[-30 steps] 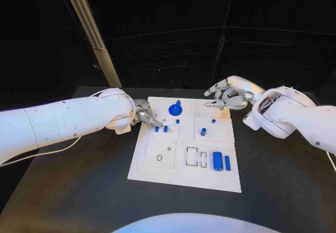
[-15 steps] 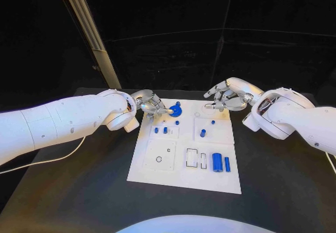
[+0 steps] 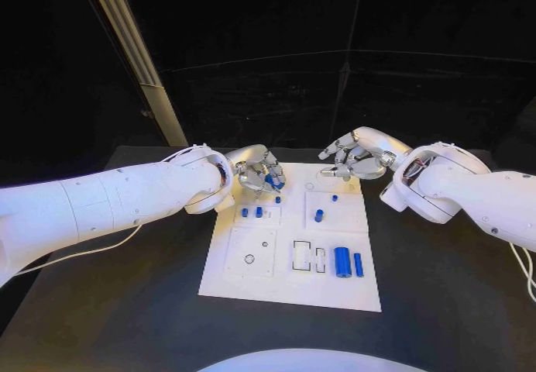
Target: Assemble the parts on the task board
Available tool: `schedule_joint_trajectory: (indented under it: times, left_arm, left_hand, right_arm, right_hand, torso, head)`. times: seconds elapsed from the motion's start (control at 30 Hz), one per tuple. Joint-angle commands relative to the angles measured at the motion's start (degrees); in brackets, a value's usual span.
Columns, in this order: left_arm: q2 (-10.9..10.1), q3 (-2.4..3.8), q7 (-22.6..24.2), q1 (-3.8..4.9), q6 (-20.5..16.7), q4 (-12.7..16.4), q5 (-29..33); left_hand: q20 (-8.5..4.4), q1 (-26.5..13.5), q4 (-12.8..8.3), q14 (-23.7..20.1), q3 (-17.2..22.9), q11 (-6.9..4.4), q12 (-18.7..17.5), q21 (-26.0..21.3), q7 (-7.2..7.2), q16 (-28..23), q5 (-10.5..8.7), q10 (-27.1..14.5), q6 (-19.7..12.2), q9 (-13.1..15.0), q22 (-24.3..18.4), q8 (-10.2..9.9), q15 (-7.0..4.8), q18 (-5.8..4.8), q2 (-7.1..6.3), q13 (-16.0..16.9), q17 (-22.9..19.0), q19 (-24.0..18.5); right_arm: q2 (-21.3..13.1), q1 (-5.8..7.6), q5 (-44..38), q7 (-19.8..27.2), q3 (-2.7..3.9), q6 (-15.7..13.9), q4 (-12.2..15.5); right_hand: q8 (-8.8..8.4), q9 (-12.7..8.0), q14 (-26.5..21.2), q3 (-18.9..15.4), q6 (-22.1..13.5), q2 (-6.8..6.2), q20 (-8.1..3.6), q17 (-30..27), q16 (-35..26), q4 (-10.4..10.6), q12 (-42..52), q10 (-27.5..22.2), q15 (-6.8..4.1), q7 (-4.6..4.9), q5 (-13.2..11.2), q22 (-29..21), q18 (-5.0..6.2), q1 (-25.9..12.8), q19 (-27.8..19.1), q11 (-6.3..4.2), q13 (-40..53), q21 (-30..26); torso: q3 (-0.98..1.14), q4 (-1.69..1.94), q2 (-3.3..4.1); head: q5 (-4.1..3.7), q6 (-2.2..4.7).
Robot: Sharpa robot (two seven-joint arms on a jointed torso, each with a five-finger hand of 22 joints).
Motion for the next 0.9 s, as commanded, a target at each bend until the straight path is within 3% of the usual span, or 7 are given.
schedule_joint_trajectory:
  times: [0.03, 0.13, 0.23, 0.4, 0.57, 0.9]
  left_arm:
    - [1.0, -0.05, 0.3, -0.01, 0.8, -1.0, -13.4]
    - [2.0, -0.09, -0.7, -0.09, 1.5, -2.0, -16.8]
    - [2.8, -0.1, -1.6, -0.19, 2.2, -2.9, -19.4]
    - [3.8, -0.11, -2.6, -0.35, 3.7, -3.8, -21.8]
    - [4.6, -0.1, -4.1, -0.55, 4.6, -4.3, -23.4]
    - [5.5, -0.08, -5.0, -0.9, 5.0, -4.9, -24.6]
  left_hand:
    - [-0.13, -1.1, 0.1, 4.9, 0.9, 0.02, -1.4, 1.6, -0.15, 6.9, -0.01, 0.7, 1.0, -0.8, 0.8, -0.8, -0.26, 0.35, -1.27, -1.9, 6.4, 2.2]
    - [-0.35, -2.2, 0.2, 8.2, 1.6, -0.18, -2.2, 3.2, -0.4, 12.5, -0.02, 1.4, 1.8, -1.4, 1.9, -1.4, -0.49, 0.27, -2.02, -3.3, 11.9, 4.1]
    - [-0.62, -3.1, 0.2, 11.1, 2.3, -0.33, -2.8, 11.0, -0.51, 17.7, 0.04, 2.3, 2.7, -2.0, 9.0, -2.1, -0.74, -1.03, -2.47, -4.7, 17.3, 8.1]
    - [-0.87, -3.8, 0.0, 13.9, 3.6, -0.54, -3.4, 19.5, -0.66, 22.8, 0.28, 3.8, 4.1, -2.7, 17.0, -2.7, -0.9, -2.43, -2.76, -6.3, 23.1, 12.0]
    - [-1.12, -4.4, -0.2, 15.0, 4.8, -0.75, -4.0, 24.1, -0.89, 24.4, 0.36, 5.3, 5.3, -3.1, 21.5, -3.1, -1.2, -3.26, -2.89, -7.3, 24.5, 14.0]
    - [-1.38, -4.4, -0.3, 15.6, 7.2, -1.09, -4.7, 27.2, -1.28, 25.0, 0.36, 7.5, 7.1, -3.4, 24.6, -3.2, -1.52, -3.8, -2.38, -8.4, 24.8, 15.2]
  right_arm:
    - [0.2, 0.09, -0.1, 0.5, 0.03, -0.4, 0.0]
    - [0.3, 0.09, -0.1, 0.6, 0.03, -0.5, 0.0]
    - [0.4, 0.09, -0.1, 0.7, 0.03, -0.5, -0.1]
    - [0.5, 0.09, -0.1, 0.8, 0.03, -0.5, -0.1]
    - [0.7, 0.08, -0.1, 0.8, 0.03, -0.5, -0.2]
    - [0.8, 0.08, -0.1, 0.9, 0.03, -0.4, -0.3]
  right_hand:
    - [0.36, 0.0, -0.4, -0.3, -0.6, 0.66, 0.12, 0.0, -0.3, 0.0, 0.2, -0.5, -0.06, -0.02, 0.3, -0.1, 0.25, 0.0, 0.4, 0.0, -0.1, -0.4]
    - [0.36, 0.0, -0.4, -0.3, -0.6, 0.66, 0.12, 0.0, -0.3, 0.0, 0.2, -0.5, -0.06, -0.02, 0.3, -0.1, 0.25, 0.0, 0.4, 0.0, -0.1, -0.4]
    - [0.37, 0.0, -0.4, -0.2, -0.6, 0.73, 0.12, 0.0, -0.3, 0.0, 0.2, -0.6, -0.06, -0.02, 0.3, -0.1, 0.25, 0.0, 0.4, 0.01, -0.1, -0.4]
    - [0.37, 0.0, -0.4, -0.2, -0.6, 0.73, 0.12, 0.0, -0.3, 0.0, 0.2, -0.6, -0.06, -0.02, 0.3, -0.1, 0.25, 0.0, 0.4, 0.01, -0.1, -0.4]
    - [0.37, 0.0, -0.4, -0.2, -0.6, 0.73, 0.12, 0.0, -0.3, 0.0, 0.2, -0.6, -0.06, -0.02, 0.3, -0.1, 0.25, 0.0, 0.4, 0.01, -0.1, -0.4]
    - [0.37, 0.0, -0.4, -0.2, -0.6, 0.73, 0.12, 0.0, -0.3, 0.0, 0.2, -0.6, -0.06, -0.02, 0.3, -0.1, 0.25, 0.0, 0.4, 0.01, -0.1, -0.4]
  torso:
    - [0.0, 0.03, -0.01]
    - [-0.03, 0.08, -0.04]
    - [0.0, 0.05, 0.01]
    - [0.03, 0.1, -0.03]
    - [0.02, 0.06, 0.03]
    - [0.04, 0.16, -0.01]
  head:
    - [-0.21, 0.23]
    - [-0.31, 0.25]
    - [-0.34, 0.3]
    - [-0.42, 0.25]
    - [-0.42, 0.24]
    - [-0.59, 0.04]
